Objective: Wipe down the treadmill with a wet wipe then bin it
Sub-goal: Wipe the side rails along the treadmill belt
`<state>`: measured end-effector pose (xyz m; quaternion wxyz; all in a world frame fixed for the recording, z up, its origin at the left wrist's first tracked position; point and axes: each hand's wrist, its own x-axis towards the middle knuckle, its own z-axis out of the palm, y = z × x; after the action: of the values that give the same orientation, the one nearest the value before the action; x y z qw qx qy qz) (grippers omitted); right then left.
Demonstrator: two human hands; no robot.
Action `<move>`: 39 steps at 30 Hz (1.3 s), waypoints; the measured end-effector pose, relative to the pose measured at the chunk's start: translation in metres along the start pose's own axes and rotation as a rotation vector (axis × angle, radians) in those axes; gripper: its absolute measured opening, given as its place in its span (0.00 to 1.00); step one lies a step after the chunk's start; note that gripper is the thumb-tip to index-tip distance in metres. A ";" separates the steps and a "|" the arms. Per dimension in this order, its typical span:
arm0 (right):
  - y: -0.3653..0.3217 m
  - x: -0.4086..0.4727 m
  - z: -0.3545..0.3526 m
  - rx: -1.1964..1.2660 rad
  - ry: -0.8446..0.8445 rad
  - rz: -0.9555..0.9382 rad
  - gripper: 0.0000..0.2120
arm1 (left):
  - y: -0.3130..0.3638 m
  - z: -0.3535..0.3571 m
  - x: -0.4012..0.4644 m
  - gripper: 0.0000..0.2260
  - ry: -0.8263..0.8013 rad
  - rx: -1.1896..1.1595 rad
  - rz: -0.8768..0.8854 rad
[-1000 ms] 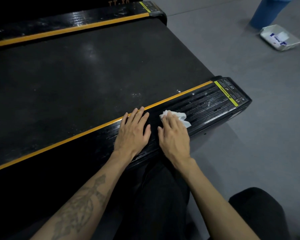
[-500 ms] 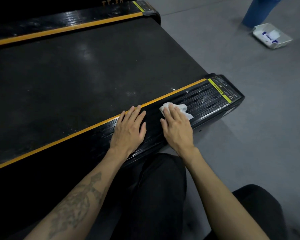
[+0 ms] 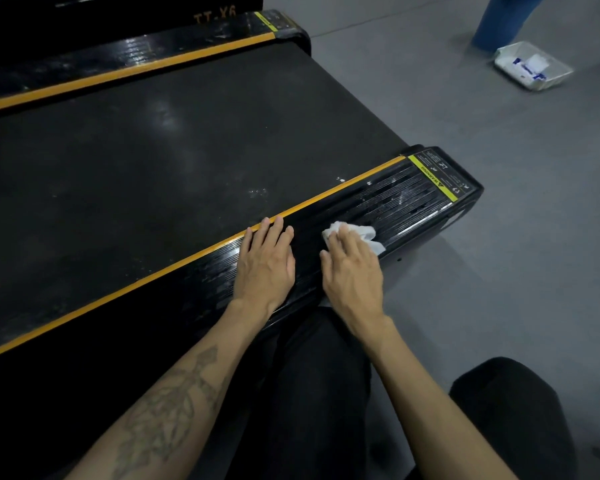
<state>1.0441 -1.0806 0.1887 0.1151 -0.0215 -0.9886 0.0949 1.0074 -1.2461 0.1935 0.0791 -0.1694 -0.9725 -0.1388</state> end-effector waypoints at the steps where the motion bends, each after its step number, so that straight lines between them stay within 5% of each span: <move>1: -0.002 -0.001 0.002 0.013 -0.006 -0.032 0.23 | 0.002 0.001 0.000 0.19 -0.005 0.004 -0.009; 12: 0.002 0.001 0.001 0.059 0.017 -0.030 0.23 | 0.004 0.002 0.002 0.26 -0.041 0.024 -0.004; 39: 0.032 0.007 0.004 0.001 0.013 0.013 0.25 | 0.012 0.004 0.004 0.21 0.006 0.029 0.051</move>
<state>1.0369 -1.0499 0.1803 0.1209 -0.0283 -0.9876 0.0960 1.0077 -1.2324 0.1936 0.0877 -0.1926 -0.9696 -0.1229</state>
